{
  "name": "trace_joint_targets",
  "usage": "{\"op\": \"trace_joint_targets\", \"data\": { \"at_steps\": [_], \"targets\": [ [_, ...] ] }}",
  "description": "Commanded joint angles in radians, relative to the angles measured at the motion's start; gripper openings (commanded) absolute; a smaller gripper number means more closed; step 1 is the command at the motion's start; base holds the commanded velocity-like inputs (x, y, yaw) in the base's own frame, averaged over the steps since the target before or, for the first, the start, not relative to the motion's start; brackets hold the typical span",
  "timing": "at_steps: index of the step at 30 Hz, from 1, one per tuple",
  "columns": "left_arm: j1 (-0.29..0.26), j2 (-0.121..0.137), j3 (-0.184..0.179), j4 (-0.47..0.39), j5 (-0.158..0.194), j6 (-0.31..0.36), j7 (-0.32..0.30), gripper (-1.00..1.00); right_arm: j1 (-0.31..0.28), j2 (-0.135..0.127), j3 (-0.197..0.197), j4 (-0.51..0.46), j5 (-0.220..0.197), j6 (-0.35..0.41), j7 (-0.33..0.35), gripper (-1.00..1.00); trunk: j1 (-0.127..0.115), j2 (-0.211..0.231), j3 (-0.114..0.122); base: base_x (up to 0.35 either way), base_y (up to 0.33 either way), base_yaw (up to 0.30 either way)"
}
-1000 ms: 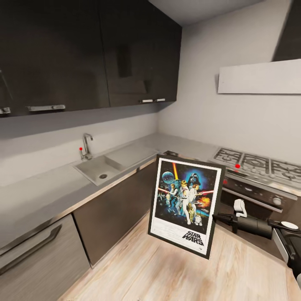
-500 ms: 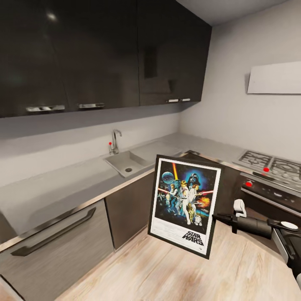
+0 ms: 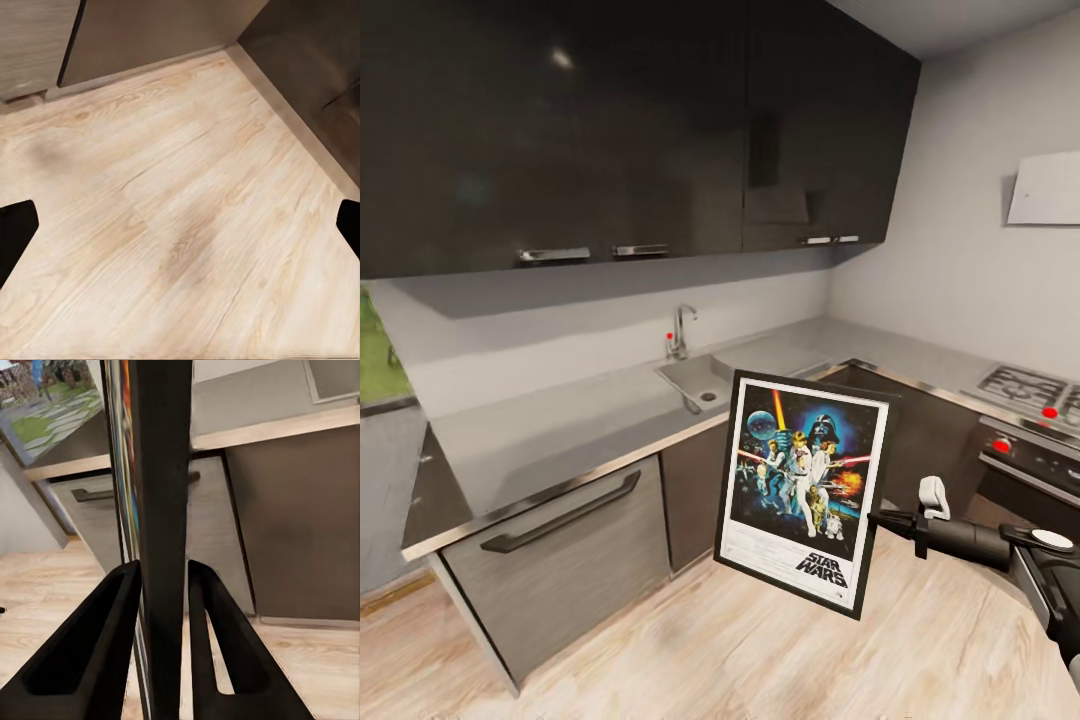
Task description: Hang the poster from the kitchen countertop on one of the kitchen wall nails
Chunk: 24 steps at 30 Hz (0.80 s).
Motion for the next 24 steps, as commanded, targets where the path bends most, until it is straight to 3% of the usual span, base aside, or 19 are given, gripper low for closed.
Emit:
{"op": "trace_joint_targets", "data": {
  "at_steps": [1,15,24],
  "targets": [
    [-0.001,0.000,0.008,0.002,-0.005,-0.003,-0.004,1.00,-0.001,0.000,0.000,0.000,-0.004,0.012,0.005,-1.00,0.000,-0.002,-0.002,-0.288,0.150,0.025],
    [-0.001,0.002,0.009,0.002,-0.005,-0.003,-0.004,1.00,-0.001,0.000,0.001,0.000,-0.004,0.012,0.003,-1.00,0.000,-0.002,0.005,-0.288,0.149,0.013],
    [-0.001,0.003,0.010,0.001,-0.005,-0.002,-0.004,1.00,-0.001,0.007,0.001,0.000,-0.004,0.012,0.002,-1.00,0.000,-0.002,0.005,-0.078,0.075,0.225]
  ]
}}
